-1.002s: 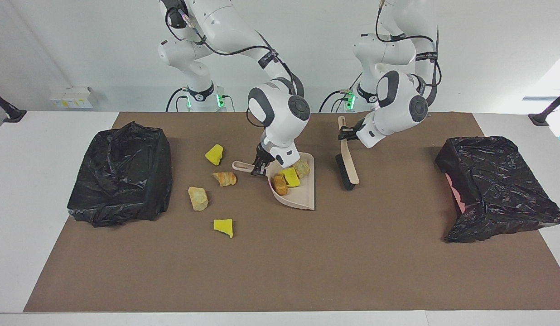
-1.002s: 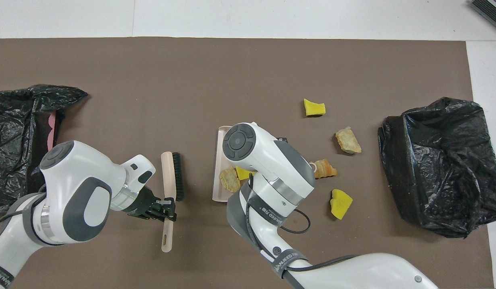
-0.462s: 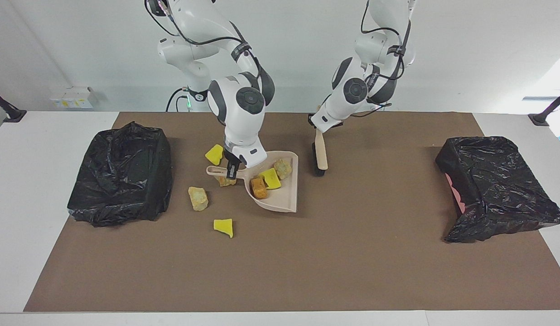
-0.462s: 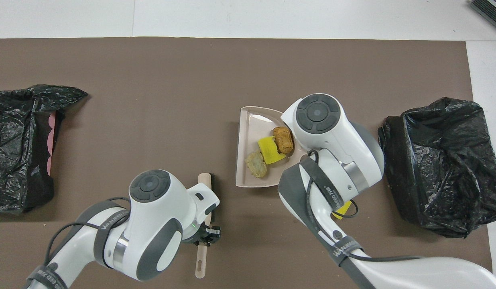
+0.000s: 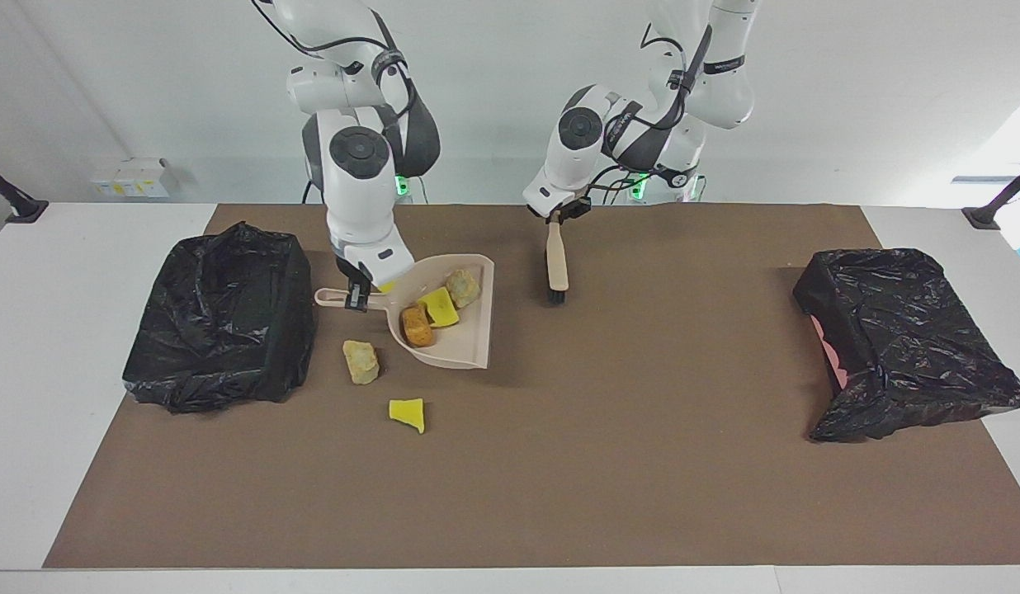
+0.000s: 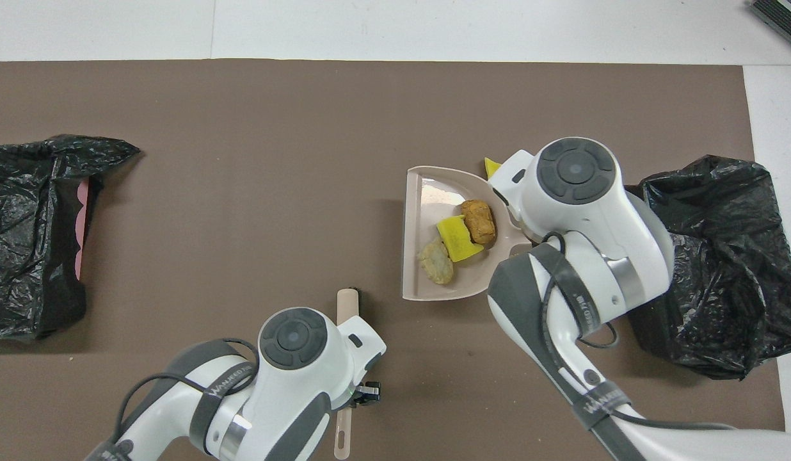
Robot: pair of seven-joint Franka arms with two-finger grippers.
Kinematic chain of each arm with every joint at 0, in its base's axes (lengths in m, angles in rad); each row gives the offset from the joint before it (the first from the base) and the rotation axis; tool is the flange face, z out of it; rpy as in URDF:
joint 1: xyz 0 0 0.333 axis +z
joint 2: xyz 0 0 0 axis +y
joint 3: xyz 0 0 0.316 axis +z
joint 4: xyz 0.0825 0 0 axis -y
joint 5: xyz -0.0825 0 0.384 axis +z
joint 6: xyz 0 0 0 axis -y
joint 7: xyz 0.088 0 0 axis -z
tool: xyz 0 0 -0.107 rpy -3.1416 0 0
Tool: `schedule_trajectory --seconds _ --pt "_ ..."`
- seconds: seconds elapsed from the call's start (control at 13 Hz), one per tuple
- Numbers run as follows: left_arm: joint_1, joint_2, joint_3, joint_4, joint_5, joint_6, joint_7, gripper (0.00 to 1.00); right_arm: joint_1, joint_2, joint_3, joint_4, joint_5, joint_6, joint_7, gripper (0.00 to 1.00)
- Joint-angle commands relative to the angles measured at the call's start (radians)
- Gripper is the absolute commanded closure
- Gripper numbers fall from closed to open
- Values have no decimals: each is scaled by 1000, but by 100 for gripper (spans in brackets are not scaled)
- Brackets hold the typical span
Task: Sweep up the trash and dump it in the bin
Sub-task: 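Carry the loaded dustpan with the right gripper over the nearby trash bag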
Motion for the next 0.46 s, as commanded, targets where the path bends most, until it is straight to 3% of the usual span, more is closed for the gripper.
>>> schedule_trajectory --seconds 0.0,0.08,0.23,0.31,0.39 --pt "-5 -25 15 -42 26 40 -21 87 -81 -110 11 -57 23 -35 -100 100" --pt "0 -25 15 -45 26 40 -20 72 -99 -143 11 -69 23 -55 -118 100" --pt "8 -19 16 -39 26 34 -20 57 -160 -215 3 -121 23 -66 -137 100" --pt "20 -16 16 -31 26 26 -21 17 -191 -235 2 -132 23 -67 -179 100" --pt "28 -17 16 -25 26 25 -23 0 -232 -240 -1 -141 24 -67 -224 100"
